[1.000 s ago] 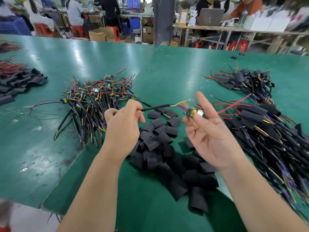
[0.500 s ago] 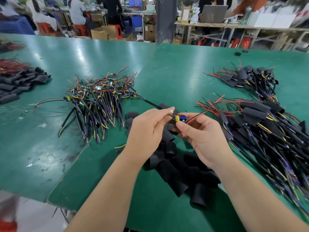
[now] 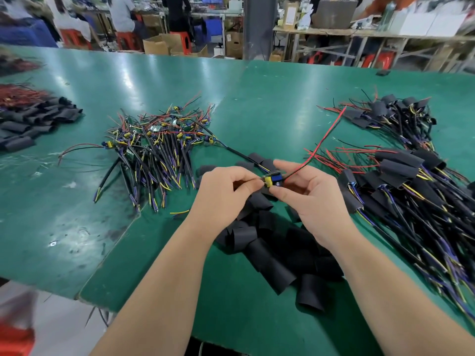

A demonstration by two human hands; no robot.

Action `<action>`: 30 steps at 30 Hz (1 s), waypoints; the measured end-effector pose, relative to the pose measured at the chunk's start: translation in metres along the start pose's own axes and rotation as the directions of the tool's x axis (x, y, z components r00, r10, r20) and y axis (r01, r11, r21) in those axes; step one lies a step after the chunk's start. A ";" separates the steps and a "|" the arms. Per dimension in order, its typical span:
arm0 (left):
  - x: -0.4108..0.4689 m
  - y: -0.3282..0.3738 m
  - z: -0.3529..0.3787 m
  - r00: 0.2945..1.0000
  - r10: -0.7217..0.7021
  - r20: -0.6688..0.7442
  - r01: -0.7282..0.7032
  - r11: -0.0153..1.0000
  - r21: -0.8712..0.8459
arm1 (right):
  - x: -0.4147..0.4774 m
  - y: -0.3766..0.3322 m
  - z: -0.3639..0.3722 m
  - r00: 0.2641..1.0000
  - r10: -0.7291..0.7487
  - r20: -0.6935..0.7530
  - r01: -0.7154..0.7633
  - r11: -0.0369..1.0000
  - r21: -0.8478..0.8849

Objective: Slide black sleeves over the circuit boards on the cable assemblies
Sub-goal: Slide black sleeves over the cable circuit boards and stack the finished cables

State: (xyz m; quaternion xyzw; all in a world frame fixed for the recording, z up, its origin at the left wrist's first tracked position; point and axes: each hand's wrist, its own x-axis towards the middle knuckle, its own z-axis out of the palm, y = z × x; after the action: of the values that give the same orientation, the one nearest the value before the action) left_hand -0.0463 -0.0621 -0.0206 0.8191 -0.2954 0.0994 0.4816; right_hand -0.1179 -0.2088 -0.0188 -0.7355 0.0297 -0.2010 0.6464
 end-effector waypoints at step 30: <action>0.002 -0.016 -0.010 0.980 0.082 -0.178 -0.051 0.983 0.174 | -0.002 0.006 -0.034 0.992 0.109 0.057 -0.044 0.747 -0.664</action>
State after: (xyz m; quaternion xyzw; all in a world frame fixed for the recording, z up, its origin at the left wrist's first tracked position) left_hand -0.0342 -0.0486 -0.0258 0.8337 -0.2674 0.2158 0.4324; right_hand -0.1301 -0.2408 -0.0226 -0.9230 0.0990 -0.1168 0.3530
